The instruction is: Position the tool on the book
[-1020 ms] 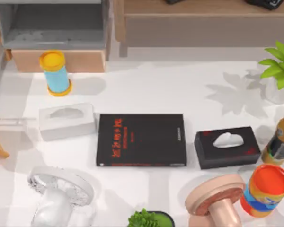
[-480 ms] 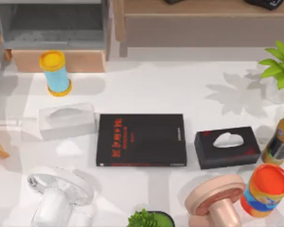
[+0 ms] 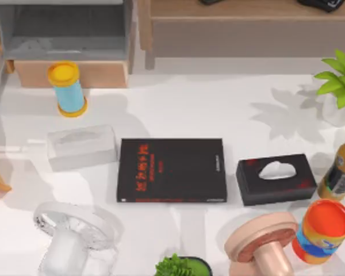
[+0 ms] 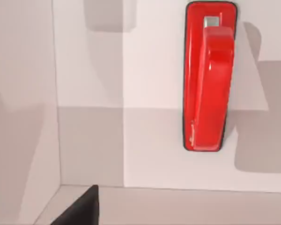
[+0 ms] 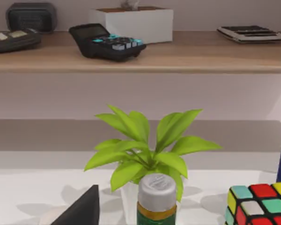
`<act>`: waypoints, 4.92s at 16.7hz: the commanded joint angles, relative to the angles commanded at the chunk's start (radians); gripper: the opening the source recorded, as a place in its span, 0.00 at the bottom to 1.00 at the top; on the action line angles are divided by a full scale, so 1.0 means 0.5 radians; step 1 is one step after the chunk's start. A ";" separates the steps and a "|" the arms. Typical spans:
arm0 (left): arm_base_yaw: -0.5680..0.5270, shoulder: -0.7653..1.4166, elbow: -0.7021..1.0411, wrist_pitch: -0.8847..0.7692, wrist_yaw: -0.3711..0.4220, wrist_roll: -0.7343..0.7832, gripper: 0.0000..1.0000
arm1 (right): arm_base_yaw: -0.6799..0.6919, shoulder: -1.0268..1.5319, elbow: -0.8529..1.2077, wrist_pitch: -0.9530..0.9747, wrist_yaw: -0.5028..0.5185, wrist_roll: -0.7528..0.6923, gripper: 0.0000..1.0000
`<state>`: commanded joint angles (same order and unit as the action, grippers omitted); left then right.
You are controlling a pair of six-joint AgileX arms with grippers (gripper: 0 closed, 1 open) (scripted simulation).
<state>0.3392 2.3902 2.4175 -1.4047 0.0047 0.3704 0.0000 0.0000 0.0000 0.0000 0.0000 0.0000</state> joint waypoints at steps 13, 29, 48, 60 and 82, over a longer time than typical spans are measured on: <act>-0.013 0.618 0.634 -0.221 0.072 -0.014 1.00 | 0.000 0.000 0.000 0.000 0.000 0.000 1.00; -0.025 1.398 1.857 -0.658 0.086 -0.019 1.00 | 0.000 0.000 0.000 0.000 0.000 0.000 1.00; -0.027 1.403 1.862 -0.657 0.086 -0.020 0.00 | 0.000 0.000 0.000 0.000 0.000 0.000 1.00; -0.007 1.270 1.817 -0.704 0.080 -0.151 0.00 | 0.000 0.000 0.000 0.000 0.000 0.000 1.00; -1.413 -0.221 -0.410 0.035 -0.191 -1.786 0.00 | 0.000 0.000 0.000 0.000 0.000 0.000 1.00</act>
<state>-0.3675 2.2796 2.2124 -1.3875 -0.0906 -0.5225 0.0000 0.0000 0.0000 0.0000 0.0000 0.0000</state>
